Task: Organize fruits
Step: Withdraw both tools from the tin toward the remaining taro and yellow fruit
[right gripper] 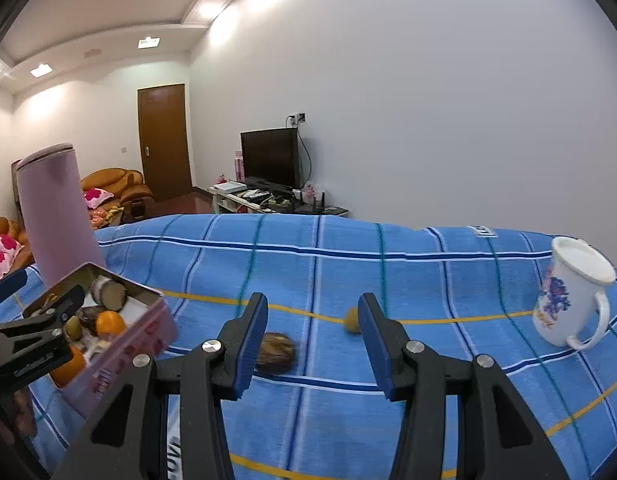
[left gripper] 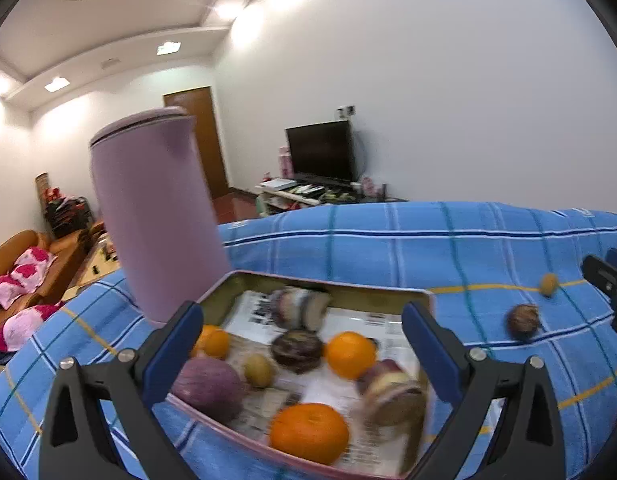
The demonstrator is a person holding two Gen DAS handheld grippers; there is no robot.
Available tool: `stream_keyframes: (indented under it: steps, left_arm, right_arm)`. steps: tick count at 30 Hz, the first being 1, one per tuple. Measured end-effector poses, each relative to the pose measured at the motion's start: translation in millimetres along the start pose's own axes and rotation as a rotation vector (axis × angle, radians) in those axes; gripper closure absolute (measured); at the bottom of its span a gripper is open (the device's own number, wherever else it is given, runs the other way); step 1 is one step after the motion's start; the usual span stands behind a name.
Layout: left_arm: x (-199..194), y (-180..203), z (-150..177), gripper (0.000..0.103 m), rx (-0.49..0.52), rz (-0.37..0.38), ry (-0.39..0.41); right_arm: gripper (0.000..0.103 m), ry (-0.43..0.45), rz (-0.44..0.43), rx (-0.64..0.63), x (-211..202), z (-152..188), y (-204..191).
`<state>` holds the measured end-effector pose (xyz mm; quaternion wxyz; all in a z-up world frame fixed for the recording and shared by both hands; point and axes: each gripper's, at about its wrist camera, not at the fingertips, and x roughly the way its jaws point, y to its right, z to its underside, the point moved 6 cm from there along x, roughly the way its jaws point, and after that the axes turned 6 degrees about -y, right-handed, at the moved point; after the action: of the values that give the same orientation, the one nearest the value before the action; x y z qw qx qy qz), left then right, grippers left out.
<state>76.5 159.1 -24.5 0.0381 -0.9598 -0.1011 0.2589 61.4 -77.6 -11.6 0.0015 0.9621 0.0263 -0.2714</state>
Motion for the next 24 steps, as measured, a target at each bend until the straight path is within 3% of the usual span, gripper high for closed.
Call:
stream_keyframes:
  steps: [6, 24]
  left_arm:
    - [-8, 29, 1, 0.002, 0.026, 0.071, -0.016]
    - [-20, 121, 3, 0.004, 0.121, 0.170, -0.050]
  right_arm:
    - [0.054, 0.002, 0.029, 0.010, -4, 2, 28]
    - [0.054, -0.020, 0.080, 0.067, -11, 4, 108]
